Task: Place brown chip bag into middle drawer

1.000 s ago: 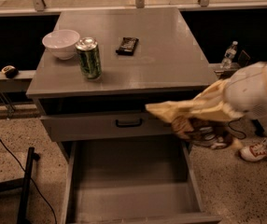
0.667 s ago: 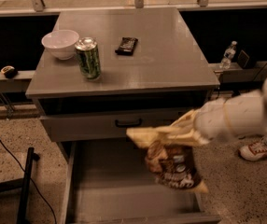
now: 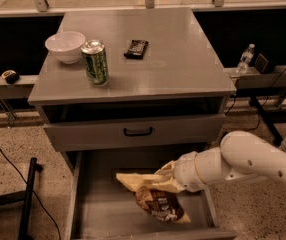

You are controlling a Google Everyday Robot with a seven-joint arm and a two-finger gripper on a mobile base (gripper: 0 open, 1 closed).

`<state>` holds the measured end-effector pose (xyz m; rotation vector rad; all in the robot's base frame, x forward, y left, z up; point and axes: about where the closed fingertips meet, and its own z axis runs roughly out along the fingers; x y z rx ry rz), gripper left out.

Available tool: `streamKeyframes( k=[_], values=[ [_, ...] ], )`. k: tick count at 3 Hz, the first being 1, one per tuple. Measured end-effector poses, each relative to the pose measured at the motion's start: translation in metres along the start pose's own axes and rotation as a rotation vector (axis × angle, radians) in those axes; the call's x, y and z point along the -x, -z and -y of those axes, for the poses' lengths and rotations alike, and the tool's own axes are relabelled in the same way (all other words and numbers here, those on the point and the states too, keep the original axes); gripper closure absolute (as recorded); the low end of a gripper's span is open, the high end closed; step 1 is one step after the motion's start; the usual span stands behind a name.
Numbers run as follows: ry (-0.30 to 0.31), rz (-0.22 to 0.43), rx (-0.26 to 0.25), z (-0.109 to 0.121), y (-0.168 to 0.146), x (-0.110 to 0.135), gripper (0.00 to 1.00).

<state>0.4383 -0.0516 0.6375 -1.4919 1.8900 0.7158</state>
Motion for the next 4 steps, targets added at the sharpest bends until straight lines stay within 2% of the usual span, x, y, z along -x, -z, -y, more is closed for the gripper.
streamKeyframes(
  k=[1, 2, 4],
  values=[
    [-0.090, 0.040, 0.024, -0.001, -0.039, -0.031, 0.87],
    [-0.222, 0.146, 0.011, -0.001, -0.056, -0.060, 0.64],
    [-0.236, 0.150, 0.021, -0.004, -0.060, -0.065, 0.17]
  ],
)
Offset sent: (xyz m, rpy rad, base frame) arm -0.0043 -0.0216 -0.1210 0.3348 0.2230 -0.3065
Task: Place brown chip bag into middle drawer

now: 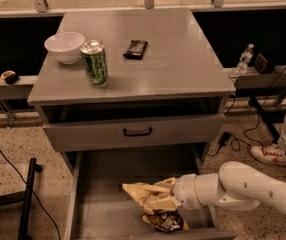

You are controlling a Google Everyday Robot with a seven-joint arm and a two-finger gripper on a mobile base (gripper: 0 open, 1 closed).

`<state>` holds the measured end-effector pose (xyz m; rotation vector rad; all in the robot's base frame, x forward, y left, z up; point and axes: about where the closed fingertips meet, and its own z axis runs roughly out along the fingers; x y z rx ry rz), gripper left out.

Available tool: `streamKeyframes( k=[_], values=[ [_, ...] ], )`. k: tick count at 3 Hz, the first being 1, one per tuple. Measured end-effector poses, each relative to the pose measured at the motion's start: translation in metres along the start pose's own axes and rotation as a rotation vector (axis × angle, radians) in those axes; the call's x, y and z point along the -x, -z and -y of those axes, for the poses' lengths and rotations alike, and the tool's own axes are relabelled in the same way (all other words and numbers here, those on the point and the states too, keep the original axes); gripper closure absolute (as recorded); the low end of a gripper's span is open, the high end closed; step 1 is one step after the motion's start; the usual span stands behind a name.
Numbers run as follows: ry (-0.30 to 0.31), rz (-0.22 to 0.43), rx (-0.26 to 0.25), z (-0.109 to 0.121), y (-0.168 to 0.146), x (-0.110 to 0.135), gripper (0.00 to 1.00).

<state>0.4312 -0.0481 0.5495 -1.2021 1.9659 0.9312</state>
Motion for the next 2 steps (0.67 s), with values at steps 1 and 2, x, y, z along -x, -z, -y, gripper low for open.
streamKeyframes(
  k=[1, 2],
  values=[
    [0.000, 0.000, 0.000, 0.0000, 0.0000, 0.0000, 0.00],
    [0.000, 0.000, 0.000, 0.0000, 0.0000, 0.0000, 0.00]
  ],
)
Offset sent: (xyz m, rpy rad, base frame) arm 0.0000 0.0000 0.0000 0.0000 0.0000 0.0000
